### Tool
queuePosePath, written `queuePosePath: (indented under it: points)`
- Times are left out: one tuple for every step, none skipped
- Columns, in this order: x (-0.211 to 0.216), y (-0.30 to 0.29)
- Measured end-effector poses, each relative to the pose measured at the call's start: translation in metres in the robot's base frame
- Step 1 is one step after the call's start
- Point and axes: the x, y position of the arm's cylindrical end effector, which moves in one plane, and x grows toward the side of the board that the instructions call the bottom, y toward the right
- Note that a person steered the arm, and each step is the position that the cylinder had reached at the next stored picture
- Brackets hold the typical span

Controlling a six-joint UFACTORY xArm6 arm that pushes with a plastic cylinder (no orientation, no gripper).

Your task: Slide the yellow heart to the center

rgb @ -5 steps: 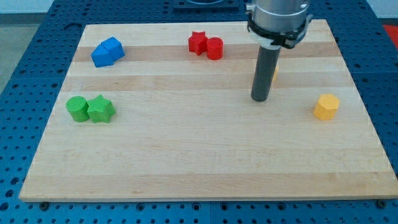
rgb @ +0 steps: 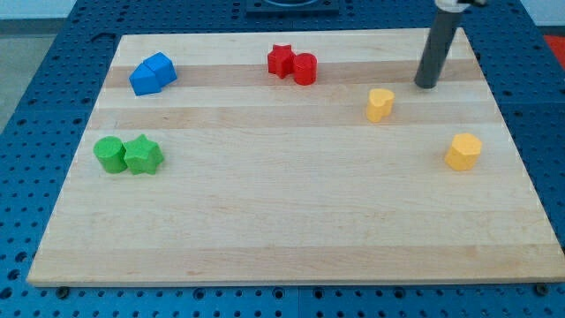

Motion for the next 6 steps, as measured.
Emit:
queuePosePath:
  points:
    - [0.018, -0.040]
    - [0.034, -0.059]
    - [0.045, -0.073]
    - [0.059, -0.088]
    - [0.074, -0.103]
    - [0.089, -0.119]
